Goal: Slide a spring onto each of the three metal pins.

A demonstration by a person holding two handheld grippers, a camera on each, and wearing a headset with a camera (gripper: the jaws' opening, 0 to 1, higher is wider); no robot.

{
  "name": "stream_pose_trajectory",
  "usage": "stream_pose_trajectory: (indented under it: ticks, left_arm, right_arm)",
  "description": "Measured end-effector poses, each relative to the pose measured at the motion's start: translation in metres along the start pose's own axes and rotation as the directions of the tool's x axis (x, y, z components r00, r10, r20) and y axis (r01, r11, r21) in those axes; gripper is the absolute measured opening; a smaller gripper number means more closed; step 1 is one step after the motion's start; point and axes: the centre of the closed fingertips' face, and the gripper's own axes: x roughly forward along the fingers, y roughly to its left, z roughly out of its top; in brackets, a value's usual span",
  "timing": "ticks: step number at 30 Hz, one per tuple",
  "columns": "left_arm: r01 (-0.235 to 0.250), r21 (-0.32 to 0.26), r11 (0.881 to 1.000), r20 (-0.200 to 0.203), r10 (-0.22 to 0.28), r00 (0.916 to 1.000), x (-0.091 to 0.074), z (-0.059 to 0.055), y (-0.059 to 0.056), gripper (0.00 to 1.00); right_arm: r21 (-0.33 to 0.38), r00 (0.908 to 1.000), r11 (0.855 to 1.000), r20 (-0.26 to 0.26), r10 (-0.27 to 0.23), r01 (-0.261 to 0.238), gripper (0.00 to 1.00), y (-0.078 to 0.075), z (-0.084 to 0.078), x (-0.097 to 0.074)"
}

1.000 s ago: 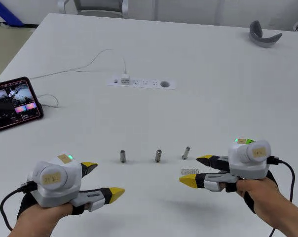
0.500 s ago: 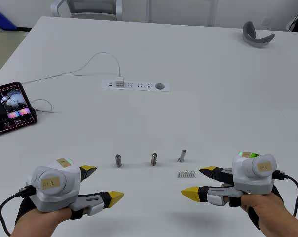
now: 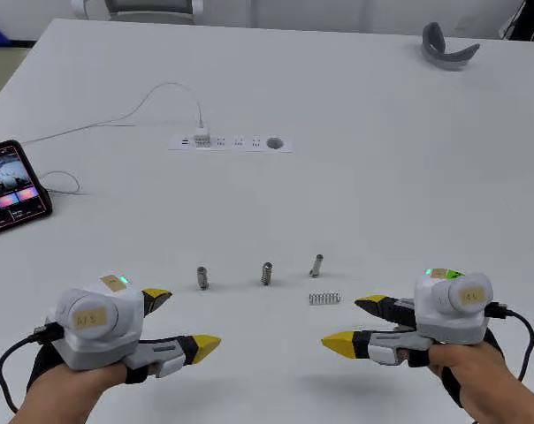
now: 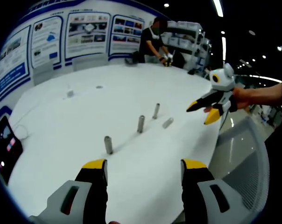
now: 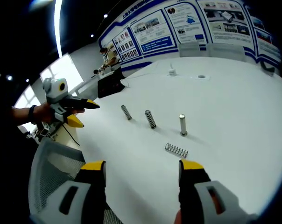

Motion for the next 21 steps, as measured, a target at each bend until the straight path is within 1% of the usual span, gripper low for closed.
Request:
stream_pose_trajectory:
  ticks: [4, 10, 14, 17, 21]
  left_arm:
    - [0.020, 0.018, 1.000, -0.005, -0.020, 0.9998, 0.006, 0.003, -0.007, 0.65]
    - [0.069, 0.060, 0.996, -0.028, -0.068, 0.9973, 0.022, 0.007, -0.021, 0.65]
    - [0.097, 0.086, 0.992, -0.039, -0.094, 0.9948, 0.033, 0.012, -0.030, 0.66]
    - [0.123, 0.105, 0.987, -0.047, -0.118, 0.9918, 0.043, 0.016, -0.037, 0.66]
    - [0.151, 0.136, 0.979, -0.066, -0.143, 0.9875, 0.056, 0.019, -0.045, 0.66]
  right_arm:
    - [0.003, 1.0000, 1.000, -0.004, -0.006, 0.006, 0.66, -0.001, -0.004, -0.004]
    - [0.007, 0.9997, 1.000, -0.007, -0.022, 0.022, 0.68, -0.004, -0.008, -0.012]
    - [0.002, 0.9993, 0.999, -0.018, -0.033, 0.033, 0.70, -0.006, -0.013, -0.017]
    - [0.007, 0.9991, 0.999, -0.012, -0.041, 0.041, 0.70, -0.007, -0.015, -0.021]
    - [0.015, 0.9989, 0.999, -0.007, -0.047, 0.047, 0.71, -0.008, -0.016, -0.024]
